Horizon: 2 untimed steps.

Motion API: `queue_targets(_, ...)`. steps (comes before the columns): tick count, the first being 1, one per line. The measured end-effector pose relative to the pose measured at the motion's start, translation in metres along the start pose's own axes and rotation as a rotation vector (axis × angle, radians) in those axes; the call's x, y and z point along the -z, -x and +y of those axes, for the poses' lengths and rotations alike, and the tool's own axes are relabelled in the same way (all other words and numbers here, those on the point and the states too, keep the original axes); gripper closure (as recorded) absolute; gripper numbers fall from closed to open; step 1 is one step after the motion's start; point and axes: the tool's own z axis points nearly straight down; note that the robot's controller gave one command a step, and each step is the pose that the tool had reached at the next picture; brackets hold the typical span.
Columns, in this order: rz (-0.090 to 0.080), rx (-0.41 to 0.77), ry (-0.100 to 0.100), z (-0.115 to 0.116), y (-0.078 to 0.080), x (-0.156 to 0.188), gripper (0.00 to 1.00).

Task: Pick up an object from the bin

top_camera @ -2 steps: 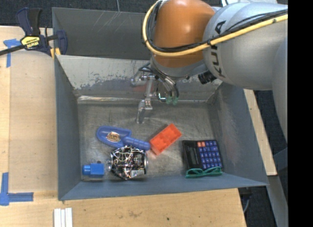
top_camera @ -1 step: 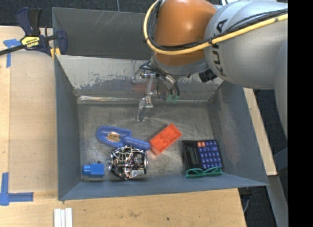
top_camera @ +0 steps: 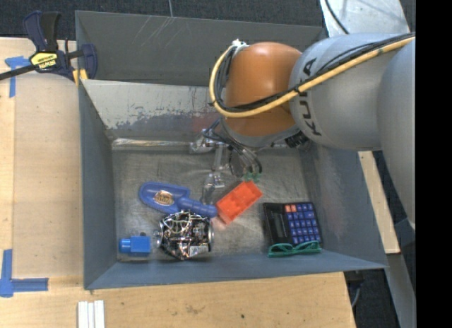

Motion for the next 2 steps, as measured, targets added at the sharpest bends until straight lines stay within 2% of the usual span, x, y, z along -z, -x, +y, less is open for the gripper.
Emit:
queue_targets(1, 0.015, 0.078, 0.0, -0.033, -0.046, 0.0, 0.0)
queue_targets(2, 0.002, 0.275, 0.0, -0.048, -0.05, 0.01, 0.0)
